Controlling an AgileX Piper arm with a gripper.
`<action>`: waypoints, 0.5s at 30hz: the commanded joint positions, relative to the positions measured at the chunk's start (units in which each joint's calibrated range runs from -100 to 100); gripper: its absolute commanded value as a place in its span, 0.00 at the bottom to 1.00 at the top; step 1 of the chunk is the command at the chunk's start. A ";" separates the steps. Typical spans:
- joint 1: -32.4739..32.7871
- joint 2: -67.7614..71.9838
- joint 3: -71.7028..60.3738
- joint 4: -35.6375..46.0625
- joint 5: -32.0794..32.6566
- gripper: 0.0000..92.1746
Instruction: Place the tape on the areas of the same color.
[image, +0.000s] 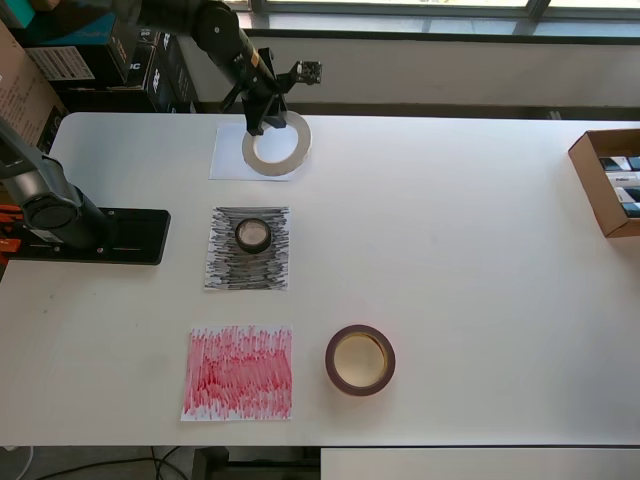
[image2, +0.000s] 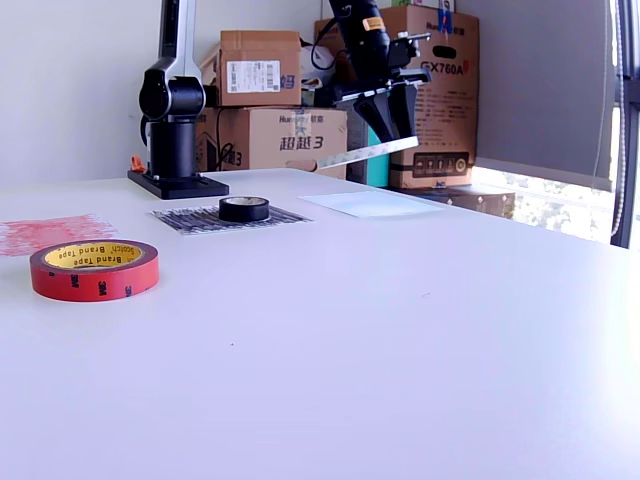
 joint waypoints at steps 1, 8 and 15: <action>0.48 -0.54 4.28 -3.09 -2.01 0.00; 3.79 -0.45 4.64 -5.47 -1.44 0.00; 6.48 -0.07 4.91 -7.51 0.36 0.00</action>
